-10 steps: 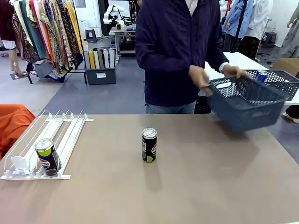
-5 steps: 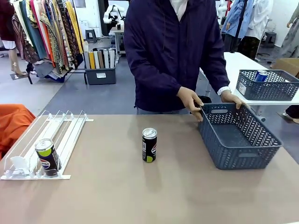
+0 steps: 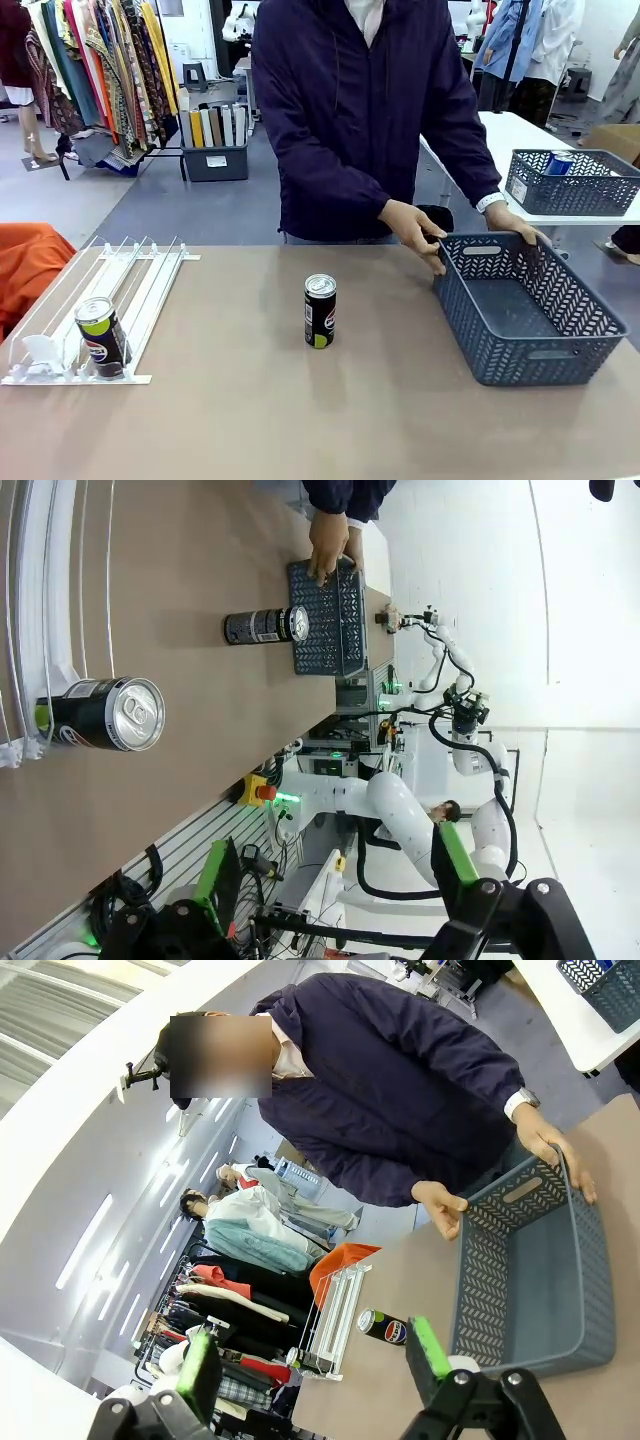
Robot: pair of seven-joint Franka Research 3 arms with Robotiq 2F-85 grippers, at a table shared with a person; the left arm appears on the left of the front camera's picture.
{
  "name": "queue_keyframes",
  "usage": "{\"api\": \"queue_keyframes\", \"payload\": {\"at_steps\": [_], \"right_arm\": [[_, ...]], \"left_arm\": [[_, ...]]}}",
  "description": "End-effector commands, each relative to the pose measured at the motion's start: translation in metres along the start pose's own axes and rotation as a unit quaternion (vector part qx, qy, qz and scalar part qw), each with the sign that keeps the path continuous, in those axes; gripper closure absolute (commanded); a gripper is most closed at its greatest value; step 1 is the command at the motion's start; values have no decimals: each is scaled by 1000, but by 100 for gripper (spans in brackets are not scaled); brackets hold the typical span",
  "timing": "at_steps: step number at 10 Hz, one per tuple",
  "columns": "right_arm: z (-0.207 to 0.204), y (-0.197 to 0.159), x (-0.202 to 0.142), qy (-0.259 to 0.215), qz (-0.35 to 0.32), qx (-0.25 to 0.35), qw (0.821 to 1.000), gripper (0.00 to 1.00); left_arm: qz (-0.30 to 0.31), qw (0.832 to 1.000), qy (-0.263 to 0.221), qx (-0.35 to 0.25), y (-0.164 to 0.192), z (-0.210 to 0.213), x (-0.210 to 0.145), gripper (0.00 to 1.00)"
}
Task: Retrieve and store the cans from the dispenser.
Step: Pick up one can from the Automatic Can Dispenser and place it in the middle of the table.
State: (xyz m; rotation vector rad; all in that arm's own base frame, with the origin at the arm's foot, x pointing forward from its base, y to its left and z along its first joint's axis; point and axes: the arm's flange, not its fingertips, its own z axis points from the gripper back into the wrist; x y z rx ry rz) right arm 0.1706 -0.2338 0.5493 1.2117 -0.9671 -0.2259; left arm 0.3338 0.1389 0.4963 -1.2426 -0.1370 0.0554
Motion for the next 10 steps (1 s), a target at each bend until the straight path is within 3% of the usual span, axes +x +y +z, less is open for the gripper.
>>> {"api": "queue_keyframes", "payload": {"at_steps": [1,4,5,6,7,8,10], "right_arm": [[-4,2,4,-9,13,14,1000,0],[-4,2,4,-9,13,14,1000,0],[-4,2,4,-9,13,14,1000,0],[-4,2,4,-9,13,14,1000,0],[-4,2,4,-9,13,14,1000,0],[-4,2,4,-9,13,14,1000,0],[-4,2,4,-9,13,14,1000,0]], "left_arm": [[3,1000,3,-3,-2,1,-3,0],[0,1000,0,0,0,0,0,0],[-39,992,34,115,-17,-15,3,0],[-65,952,80,287,-35,-43,4,0],[-53,885,93,454,-53,-74,1,0],[-57,847,99,519,-66,-100,0,0],[-27,785,61,615,-76,-152,6,0]]}}
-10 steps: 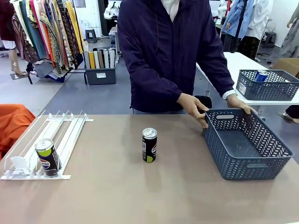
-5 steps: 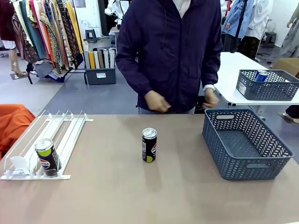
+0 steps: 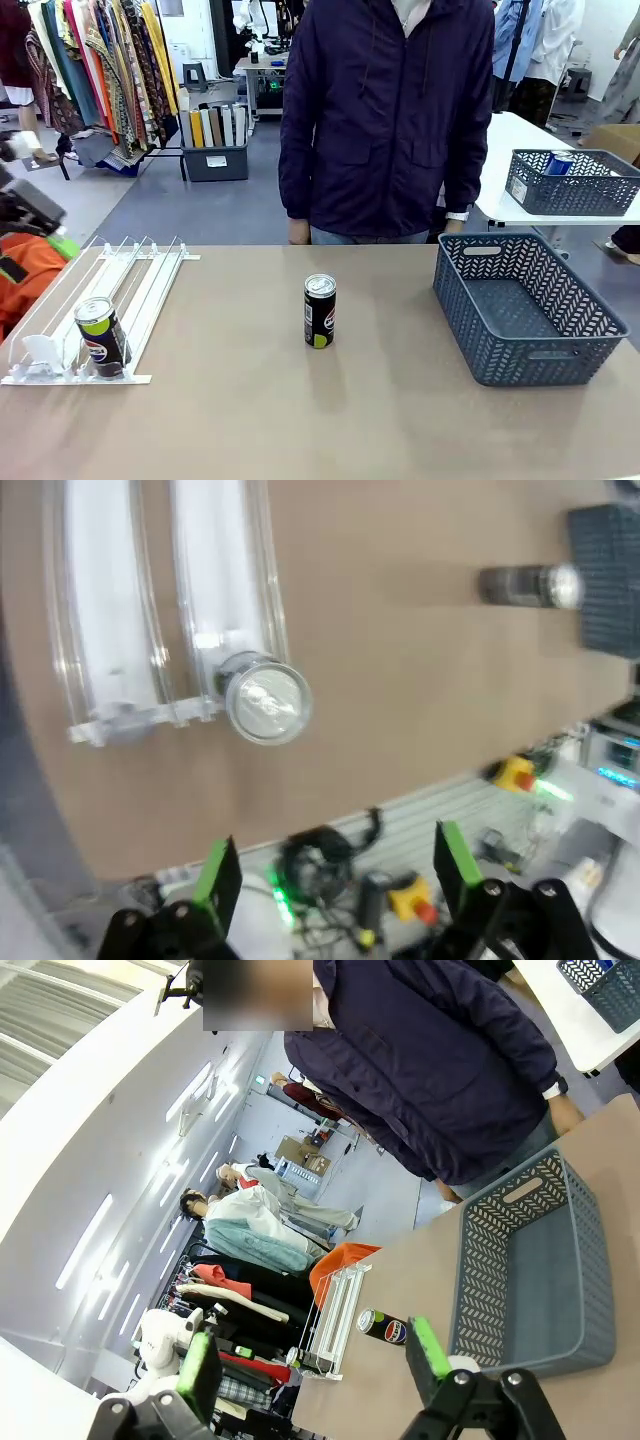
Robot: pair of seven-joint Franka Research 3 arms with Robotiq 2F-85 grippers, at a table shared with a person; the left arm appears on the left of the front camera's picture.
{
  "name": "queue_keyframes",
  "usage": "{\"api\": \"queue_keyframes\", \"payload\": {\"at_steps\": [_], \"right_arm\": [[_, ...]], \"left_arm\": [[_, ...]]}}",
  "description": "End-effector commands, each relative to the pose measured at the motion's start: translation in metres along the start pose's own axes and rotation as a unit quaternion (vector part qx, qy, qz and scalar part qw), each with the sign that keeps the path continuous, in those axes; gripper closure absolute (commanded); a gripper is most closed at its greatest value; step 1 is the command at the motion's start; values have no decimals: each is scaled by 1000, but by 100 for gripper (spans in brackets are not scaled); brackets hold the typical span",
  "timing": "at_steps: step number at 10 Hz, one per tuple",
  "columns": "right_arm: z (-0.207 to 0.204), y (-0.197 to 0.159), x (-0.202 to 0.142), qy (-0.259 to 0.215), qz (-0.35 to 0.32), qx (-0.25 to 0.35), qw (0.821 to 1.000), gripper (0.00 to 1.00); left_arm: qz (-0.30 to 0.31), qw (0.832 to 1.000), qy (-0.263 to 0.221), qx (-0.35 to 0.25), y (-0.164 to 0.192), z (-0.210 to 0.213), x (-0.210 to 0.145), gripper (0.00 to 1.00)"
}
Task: Retrieve and store the cans from the dispenser.
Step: Pick up one can from the Automatic Can Dispenser and place it in the middle of the table.
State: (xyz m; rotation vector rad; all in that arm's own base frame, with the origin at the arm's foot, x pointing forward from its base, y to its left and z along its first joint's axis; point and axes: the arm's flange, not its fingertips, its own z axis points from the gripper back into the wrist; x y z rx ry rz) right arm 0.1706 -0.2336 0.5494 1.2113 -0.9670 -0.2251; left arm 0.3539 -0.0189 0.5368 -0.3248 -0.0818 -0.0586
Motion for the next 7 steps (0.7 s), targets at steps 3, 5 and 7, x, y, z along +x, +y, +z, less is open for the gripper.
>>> {"api": "queue_keyframes", "payload": {"at_steps": [3,5,7], "right_arm": [[-3,2,4,-10,12,14,1000,0],[-3,2,4,-10,12,14,1000,0],[-3,2,4,-10,12,14,1000,0]], "left_arm": [[28,958,-7,286,-27,-48,14,0],[26,964,2,266,-28,-55,19,0],[31,972,7,235,-25,-63,27,0]]}}
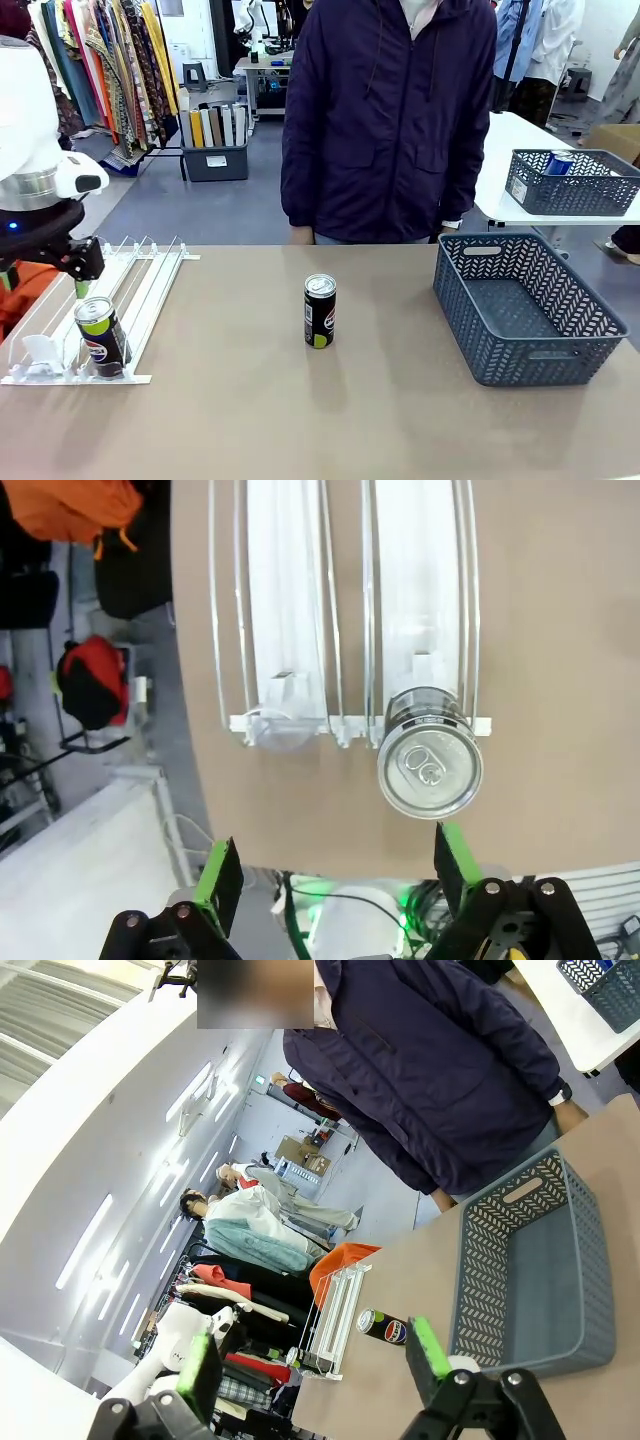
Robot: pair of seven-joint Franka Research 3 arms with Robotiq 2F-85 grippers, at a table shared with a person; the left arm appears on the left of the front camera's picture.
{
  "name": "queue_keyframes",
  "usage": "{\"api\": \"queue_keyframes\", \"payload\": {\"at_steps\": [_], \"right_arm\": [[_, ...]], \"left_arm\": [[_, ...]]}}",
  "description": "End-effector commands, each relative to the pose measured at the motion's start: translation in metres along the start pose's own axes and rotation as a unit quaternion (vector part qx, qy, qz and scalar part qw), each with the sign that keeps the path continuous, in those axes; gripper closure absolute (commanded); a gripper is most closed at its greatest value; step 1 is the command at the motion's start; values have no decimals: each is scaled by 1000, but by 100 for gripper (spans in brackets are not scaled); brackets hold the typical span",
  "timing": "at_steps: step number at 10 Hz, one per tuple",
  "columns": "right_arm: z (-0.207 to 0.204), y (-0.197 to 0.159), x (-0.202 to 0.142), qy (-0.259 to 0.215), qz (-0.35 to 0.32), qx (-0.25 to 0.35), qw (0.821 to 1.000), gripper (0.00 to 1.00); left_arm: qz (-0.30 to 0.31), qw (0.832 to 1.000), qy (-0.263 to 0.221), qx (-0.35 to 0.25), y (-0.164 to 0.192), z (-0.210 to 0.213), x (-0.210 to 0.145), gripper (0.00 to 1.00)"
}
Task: Retrieve and store the cans from the dispenser.
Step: Pick up one can from the Automatic Can Dispenser and place it in the middle of the table.
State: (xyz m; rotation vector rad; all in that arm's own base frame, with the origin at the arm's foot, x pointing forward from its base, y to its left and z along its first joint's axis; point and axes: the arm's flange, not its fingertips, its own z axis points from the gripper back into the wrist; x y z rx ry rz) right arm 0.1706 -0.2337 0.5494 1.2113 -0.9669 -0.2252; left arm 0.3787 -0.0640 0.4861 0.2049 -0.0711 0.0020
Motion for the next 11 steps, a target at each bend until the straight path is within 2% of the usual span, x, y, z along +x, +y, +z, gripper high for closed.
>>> {"api": "queue_keyframes", "payload": {"at_steps": [1,4,8,11], "right_arm": [[-3,2,4,-10,12,14,1000,0],[-3,2,4,-10,12,14,1000,0],[-3,2,4,-10,12,14,1000,0],[-3,2,4,-10,12,14,1000,0]], "left_arm": [[12,999,1,-50,0,0,6,0],[16,995,8,-93,-1,-10,16,0],[5,994,13,-106,-6,-21,25,0],[19,992,71,-106,-11,-49,38,0]]}}
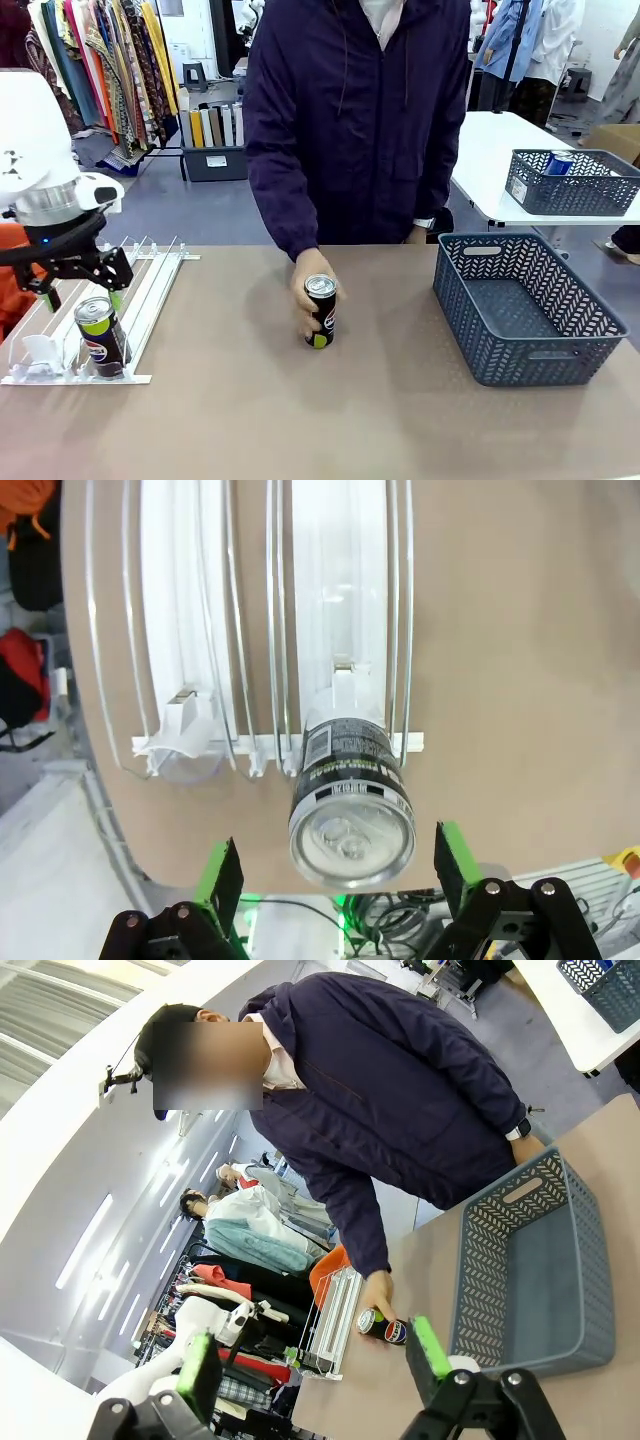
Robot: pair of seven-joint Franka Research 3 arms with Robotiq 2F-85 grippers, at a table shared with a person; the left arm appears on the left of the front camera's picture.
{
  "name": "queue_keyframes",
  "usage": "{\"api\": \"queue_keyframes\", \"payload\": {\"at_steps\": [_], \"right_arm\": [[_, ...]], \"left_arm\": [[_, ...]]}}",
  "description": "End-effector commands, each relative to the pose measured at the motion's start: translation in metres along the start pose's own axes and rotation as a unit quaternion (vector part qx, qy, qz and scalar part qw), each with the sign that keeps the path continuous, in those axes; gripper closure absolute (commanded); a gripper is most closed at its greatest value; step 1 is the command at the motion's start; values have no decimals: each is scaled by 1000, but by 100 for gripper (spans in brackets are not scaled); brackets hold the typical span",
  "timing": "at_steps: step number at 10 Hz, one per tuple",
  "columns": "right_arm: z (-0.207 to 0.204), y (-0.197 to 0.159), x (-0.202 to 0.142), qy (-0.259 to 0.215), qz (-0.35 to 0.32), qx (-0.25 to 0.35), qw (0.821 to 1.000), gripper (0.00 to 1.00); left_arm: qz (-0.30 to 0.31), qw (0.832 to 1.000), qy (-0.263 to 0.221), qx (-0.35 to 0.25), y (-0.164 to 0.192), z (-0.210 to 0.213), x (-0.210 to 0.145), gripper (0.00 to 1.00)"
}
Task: Retrieve and store the cans from the dispenser.
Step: Pick up one can from the Automatic Can Dispenser and place it in the middle of the table.
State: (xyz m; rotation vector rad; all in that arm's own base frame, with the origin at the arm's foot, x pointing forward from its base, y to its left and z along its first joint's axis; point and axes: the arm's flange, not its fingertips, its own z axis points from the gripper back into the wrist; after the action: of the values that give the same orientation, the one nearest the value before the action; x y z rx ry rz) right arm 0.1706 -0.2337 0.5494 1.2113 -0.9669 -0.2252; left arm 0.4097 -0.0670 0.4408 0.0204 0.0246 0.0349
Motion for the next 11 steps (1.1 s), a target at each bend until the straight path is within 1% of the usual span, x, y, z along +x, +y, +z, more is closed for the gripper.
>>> {"api": "queue_keyframes", "payload": {"at_steps": [1,3,5,6,7,8,11], "right_arm": [[-3,2,4,-10,12,14,1000,0],[-3,2,4,-10,12,14,1000,0],[-3,2,4,-10,12,14,1000,0],[-3,2,4,-10,12,14,1000,0],[-3,2,4,-10,12,14,1000,0],[-3,2,4,-10,12,14,1000,0],[-3,2,4,-10,12,14,1000,0]], "left_arm": [[-1,999,36,-19,-1,-10,15,0],[-6,998,56,-27,-7,-23,21,0],[2,997,74,-29,-7,-27,23,0],[4,997,75,-29,-8,-27,23,15],[5,997,76,-27,-7,-26,24,75],[6,997,78,-24,-6,-26,21,100],[8,997,81,-19,-6,-26,21,100]]}}
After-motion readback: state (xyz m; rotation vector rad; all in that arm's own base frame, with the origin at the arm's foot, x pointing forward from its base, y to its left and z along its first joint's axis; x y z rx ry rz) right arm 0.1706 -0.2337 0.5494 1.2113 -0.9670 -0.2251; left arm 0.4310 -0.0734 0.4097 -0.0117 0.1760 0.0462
